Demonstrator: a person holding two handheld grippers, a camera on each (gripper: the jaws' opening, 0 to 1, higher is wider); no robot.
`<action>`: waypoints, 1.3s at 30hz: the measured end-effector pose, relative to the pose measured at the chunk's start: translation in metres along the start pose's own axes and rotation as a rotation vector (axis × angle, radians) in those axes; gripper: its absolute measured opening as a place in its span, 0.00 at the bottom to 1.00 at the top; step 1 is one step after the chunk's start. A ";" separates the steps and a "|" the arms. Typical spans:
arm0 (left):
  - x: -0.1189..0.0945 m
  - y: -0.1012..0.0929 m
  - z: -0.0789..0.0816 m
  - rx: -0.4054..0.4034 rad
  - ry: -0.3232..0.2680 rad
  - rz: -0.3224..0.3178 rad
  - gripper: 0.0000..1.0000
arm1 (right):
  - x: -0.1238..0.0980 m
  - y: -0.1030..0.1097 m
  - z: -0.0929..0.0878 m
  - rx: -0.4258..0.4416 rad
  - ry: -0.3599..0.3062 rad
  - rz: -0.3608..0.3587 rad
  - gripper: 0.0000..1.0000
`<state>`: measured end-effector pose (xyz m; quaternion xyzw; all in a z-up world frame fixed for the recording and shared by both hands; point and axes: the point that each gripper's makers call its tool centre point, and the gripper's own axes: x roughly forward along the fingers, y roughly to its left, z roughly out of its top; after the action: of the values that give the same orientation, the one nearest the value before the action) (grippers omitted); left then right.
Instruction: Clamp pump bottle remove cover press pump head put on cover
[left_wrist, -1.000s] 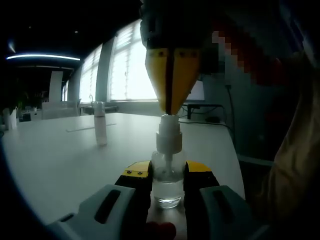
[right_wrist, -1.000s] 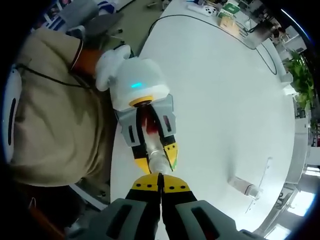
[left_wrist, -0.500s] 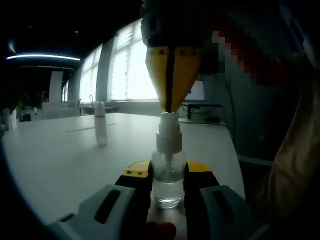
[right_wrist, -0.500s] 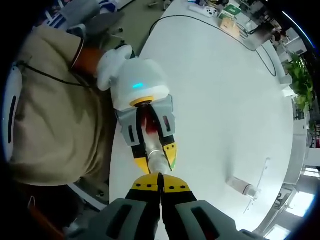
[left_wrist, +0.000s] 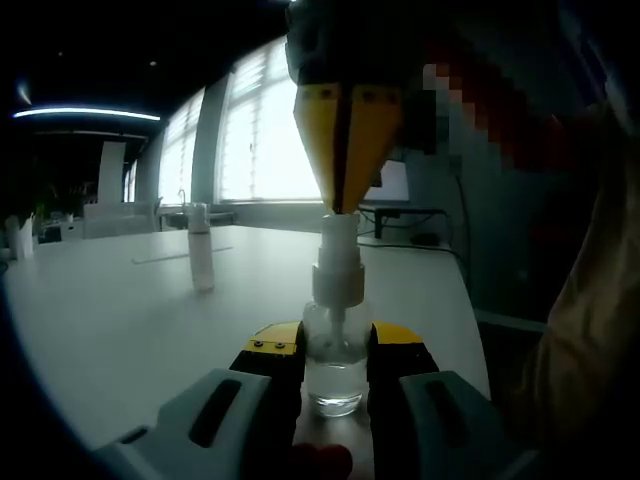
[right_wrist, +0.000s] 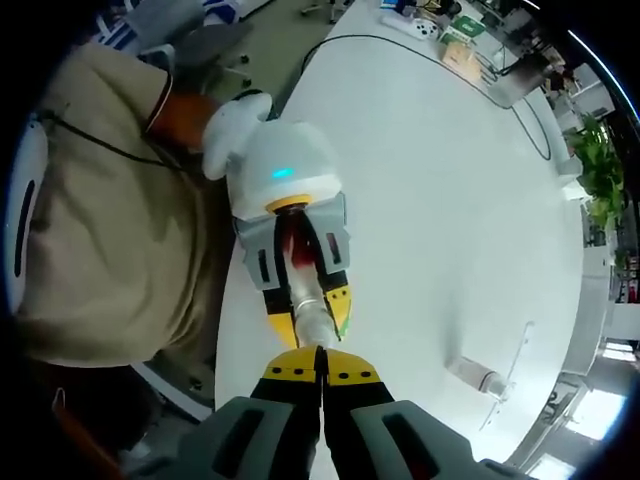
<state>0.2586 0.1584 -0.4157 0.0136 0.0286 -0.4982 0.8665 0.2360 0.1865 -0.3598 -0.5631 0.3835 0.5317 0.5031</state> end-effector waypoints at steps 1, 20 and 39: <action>0.000 0.000 0.000 0.001 0.000 0.000 0.15 | 0.000 0.000 0.000 -0.001 0.000 -0.001 0.00; 0.000 -0.002 0.001 0.000 0.000 0.000 0.15 | 0.000 -0.001 -0.001 0.006 -0.006 0.002 0.00; 0.000 -0.001 0.001 0.001 0.001 0.001 0.15 | 0.006 0.003 -0.002 0.037 -0.003 0.025 0.00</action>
<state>0.2575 0.1573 -0.4152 0.0142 0.0287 -0.4979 0.8667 0.2345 0.1843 -0.3667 -0.5481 0.3995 0.5318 0.5071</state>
